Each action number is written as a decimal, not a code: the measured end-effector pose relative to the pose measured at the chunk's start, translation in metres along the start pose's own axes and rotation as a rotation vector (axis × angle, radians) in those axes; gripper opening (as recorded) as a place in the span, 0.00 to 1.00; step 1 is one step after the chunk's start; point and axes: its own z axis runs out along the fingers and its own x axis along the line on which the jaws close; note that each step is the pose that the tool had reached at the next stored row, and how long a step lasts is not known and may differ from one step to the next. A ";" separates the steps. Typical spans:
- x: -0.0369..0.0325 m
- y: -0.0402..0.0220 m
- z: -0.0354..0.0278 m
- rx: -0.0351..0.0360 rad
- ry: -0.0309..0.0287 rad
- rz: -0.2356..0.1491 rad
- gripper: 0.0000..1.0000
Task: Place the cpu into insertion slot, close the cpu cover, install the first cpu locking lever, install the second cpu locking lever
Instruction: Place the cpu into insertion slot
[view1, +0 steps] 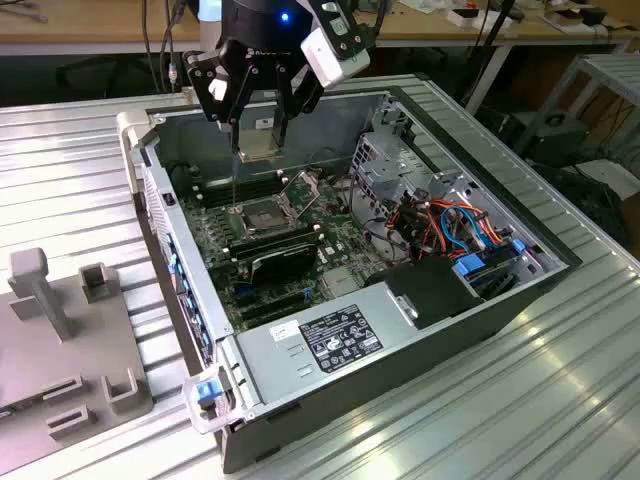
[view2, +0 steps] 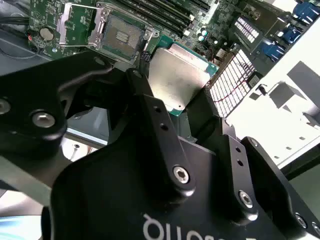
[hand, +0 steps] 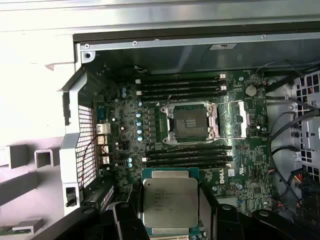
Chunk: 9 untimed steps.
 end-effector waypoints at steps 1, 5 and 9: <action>0.0000 0.0000 0.0000 0.0000 0.0000 0.000 0.55; 0.0000 0.0000 0.0000 0.0000 0.0000 0.000 0.55; -0.0008 0.0001 0.0001 -0.0002 0.0000 0.000 0.55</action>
